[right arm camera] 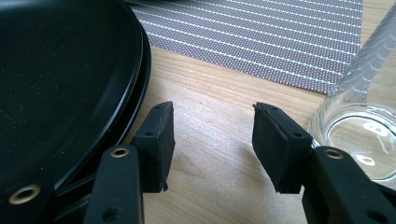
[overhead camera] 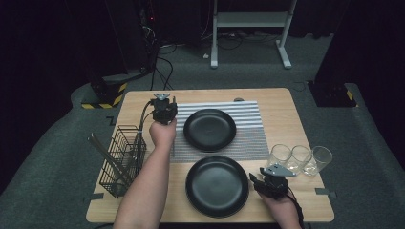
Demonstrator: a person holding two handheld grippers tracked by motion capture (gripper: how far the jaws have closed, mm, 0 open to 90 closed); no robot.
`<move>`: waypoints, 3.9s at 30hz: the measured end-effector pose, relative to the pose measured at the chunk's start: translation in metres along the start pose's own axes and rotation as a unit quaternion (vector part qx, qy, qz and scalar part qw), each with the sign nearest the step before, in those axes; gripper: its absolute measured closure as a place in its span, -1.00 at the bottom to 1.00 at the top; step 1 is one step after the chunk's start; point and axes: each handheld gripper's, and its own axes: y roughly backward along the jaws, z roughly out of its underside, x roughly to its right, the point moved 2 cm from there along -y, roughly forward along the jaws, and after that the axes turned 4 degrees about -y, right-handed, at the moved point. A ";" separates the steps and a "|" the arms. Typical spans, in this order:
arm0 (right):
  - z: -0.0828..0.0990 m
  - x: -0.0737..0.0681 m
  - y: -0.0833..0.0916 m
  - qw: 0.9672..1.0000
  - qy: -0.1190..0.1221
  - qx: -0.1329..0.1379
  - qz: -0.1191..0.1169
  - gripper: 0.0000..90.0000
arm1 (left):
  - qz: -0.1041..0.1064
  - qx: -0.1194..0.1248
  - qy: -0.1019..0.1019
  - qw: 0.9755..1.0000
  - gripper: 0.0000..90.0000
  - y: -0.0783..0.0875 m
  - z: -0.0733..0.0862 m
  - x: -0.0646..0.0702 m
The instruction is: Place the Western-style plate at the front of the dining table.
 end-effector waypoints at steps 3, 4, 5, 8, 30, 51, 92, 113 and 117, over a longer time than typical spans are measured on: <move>0.000 0.000 0.000 1.000 -0.001 -0.002 0.001 0.08 | -0.002 -0.002 0.000 1.000 0.85 0.004 -0.001 -0.001; 0.000 0.000 0.000 1.000 0.001 -0.002 0.001 0.08 | -0.003 -0.002 0.003 1.000 0.85 0.004 -0.001 -0.002; 0.000 -0.001 0.000 1.000 0.000 -0.002 0.001 0.08 | -0.005 -0.003 -0.001 1.000 0.85 0.006 -0.002 -0.003; 0.000 -0.001 0.000 1.000 0.001 -0.002 0.001 0.08 | -0.014 -0.008 -0.007 1.000 0.85 0.007 -0.003 -0.004; -0.001 -0.001 -0.002 1.000 0.005 -0.006 -0.002 0.08 | -0.008 -0.035 0.004 0.999 0.85 -0.017 0.010 -0.013; -0.001 0.000 -0.002 1.000 0.001 -0.006 -0.004 0.08 | -0.014 -0.068 0.021 0.997 0.85 -0.049 0.022 -0.018; -0.001 -0.001 -0.003 1.000 0.002 -0.009 -0.002 0.08 | 0.002 -0.098 0.040 0.994 0.84 -0.069 0.035 -0.025; -0.001 -0.002 -0.003 1.000 0.004 -0.011 -0.002 0.07 | 0.000 -0.088 0.007 0.996 0.63 -0.054 0.030 -0.011; -0.001 -0.002 -0.003 1.000 0.004 -0.010 -0.001 0.07 | -0.002 -0.080 -0.005 0.997 0.63 -0.045 0.029 -0.004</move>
